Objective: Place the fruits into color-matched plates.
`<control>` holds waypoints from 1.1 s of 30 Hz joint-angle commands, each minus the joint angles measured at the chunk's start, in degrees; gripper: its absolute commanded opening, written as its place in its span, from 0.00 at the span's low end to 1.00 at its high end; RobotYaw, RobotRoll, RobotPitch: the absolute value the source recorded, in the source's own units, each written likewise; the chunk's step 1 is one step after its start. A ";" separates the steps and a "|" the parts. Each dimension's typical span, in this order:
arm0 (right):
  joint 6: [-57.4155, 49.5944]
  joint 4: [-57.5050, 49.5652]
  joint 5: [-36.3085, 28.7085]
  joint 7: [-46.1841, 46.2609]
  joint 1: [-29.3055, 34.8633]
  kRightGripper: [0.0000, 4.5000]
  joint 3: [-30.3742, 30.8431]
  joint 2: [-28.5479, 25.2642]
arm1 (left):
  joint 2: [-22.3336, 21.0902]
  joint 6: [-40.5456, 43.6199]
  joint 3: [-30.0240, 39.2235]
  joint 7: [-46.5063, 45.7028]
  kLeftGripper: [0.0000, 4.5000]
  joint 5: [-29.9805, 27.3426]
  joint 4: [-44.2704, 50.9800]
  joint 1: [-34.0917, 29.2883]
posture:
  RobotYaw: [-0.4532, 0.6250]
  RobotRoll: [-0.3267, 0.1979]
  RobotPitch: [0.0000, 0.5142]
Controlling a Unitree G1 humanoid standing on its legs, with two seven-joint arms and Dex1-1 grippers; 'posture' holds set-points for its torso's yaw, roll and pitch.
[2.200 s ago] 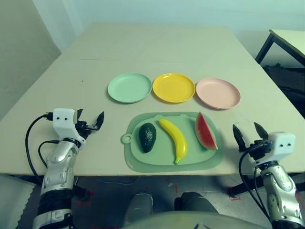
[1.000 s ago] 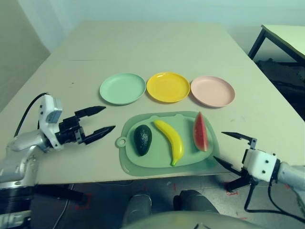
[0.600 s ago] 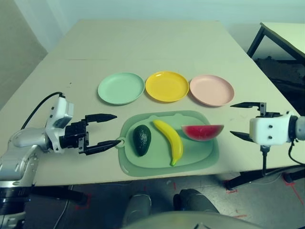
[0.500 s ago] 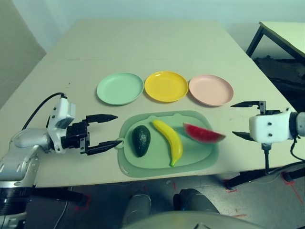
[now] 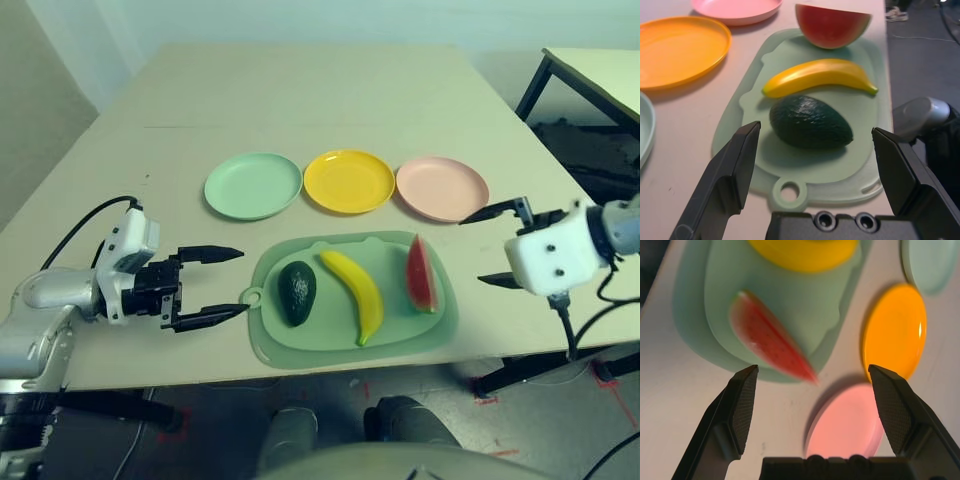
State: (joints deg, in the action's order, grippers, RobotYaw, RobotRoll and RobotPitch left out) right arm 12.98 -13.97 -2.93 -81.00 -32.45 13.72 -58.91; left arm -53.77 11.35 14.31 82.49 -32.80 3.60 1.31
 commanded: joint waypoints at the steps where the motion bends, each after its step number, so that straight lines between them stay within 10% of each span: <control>1: 4.62 2.98 1.16 -2.91 -3.05 0.98 4.10 2.80 | -0.81 0.82 -0.25 1.09 1.00 -0.54 0.73 0.19 | 0.41 0.62 0.11; 33: 9.49 23.11 14.30 -5.20 -8.16 0.98 14.43 12.57 | -1.72 0.09 5.19 -1.48 1.00 -0.26 2.36 -6.41 | 0.50 0.62 0.14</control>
State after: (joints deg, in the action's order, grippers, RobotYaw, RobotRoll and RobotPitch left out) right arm 22.38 8.16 9.98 -86.98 -41.03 27.26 -46.67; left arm -55.13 11.77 19.07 80.91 -33.54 6.02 -4.77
